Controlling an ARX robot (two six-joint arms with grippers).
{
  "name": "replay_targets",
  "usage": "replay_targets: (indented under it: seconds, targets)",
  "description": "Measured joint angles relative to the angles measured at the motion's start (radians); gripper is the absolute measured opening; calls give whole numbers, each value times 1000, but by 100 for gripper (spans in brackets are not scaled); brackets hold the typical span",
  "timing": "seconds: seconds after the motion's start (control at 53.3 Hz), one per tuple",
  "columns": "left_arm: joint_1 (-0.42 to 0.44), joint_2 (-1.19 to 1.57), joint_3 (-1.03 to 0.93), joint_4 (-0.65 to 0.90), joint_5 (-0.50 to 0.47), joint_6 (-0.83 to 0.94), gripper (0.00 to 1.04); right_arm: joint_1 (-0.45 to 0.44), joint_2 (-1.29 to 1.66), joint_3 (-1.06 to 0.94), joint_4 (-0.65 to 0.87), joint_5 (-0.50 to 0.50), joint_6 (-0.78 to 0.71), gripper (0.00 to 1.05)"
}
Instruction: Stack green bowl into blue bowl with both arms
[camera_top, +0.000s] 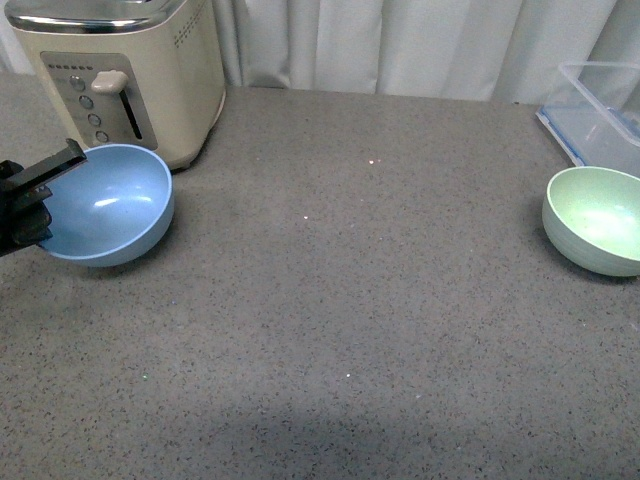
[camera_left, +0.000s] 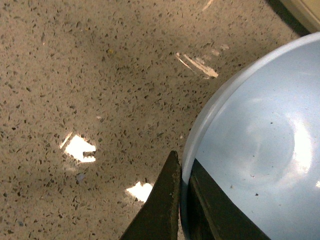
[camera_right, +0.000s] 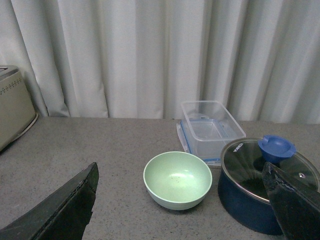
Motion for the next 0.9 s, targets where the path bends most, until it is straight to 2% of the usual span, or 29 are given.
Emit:
replay_targets:
  seconds: [0.094, 0.169, 0.319, 0.469, 0.544, 0.694, 0.901]
  targets:
    - [-14, -28, -8, -25, -8, -4, 4, 0, 0, 0, 0, 0, 0, 96]
    - [-66, -120, -38, -61, -11, -23, 4, 0, 0, 0, 0, 0, 0, 96]
    - [-285, -165, 6, -119, -31, -91, 4, 0, 0, 0, 0, 0, 0, 96]
    - [-447, -23, 105, -183, -24, -140, 4, 0, 0, 0, 0, 0, 0, 96]
    - [-501, 41, 167, -217, -27, -154, 4, 0, 0, 0, 0, 0, 0, 96]
    - [-543, 106, 264, -267, -40, -166, 4, 0, 0, 0, 0, 0, 0, 96]
    - [-548, 127, 316, -292, -49, -166, 4, 0, 0, 0, 0, 0, 0, 96]
